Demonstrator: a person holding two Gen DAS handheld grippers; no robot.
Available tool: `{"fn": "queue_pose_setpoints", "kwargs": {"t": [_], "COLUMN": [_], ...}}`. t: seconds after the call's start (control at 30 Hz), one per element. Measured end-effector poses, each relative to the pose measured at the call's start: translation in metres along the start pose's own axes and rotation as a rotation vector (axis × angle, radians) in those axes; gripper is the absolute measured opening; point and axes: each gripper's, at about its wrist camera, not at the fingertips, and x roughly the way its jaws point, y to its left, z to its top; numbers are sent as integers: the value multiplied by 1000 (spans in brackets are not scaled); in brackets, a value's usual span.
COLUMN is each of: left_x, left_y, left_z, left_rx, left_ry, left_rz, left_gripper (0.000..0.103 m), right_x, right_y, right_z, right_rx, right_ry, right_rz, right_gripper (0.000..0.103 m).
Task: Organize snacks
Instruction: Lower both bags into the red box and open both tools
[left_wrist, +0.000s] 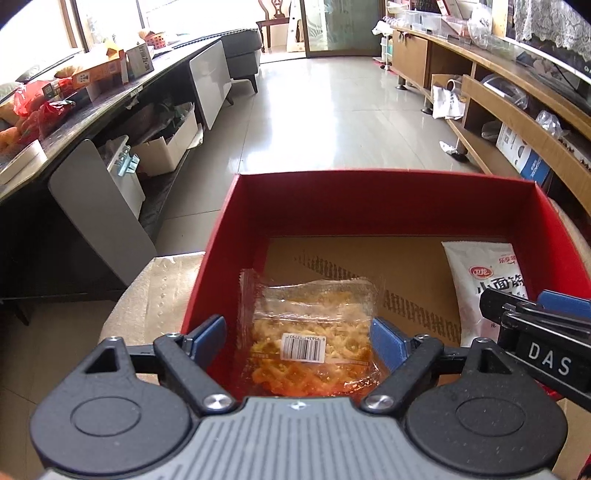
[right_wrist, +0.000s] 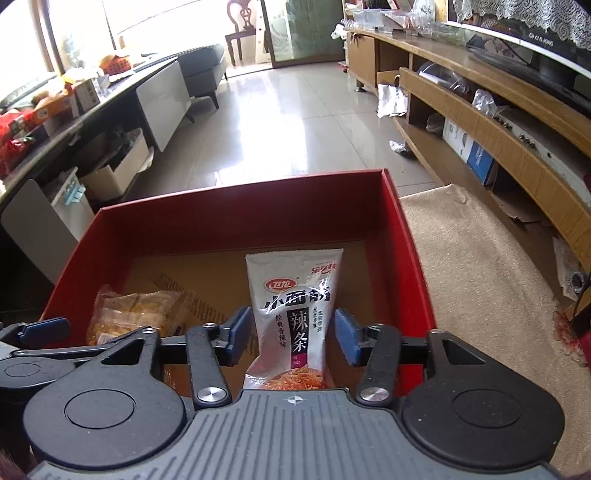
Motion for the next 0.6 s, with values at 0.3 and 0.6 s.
{"fn": "queue_pose_setpoints", "kwargs": {"t": [0.3, 0.6], "left_x": [-31, -58], "left_y": [14, 33], "left_z": [-4, -29], "left_rx": [-34, -54], "left_ry": [-27, 7], "left_rz": [-50, -94], "left_gripper": [84, 85], "right_x": [-33, -67], "right_y": [1, 14], "right_z": [0, -22], "right_rx": [-1, -53], "right_ry": [-43, -12], "right_rz": [6, 13], "right_gripper": [68, 72]}}
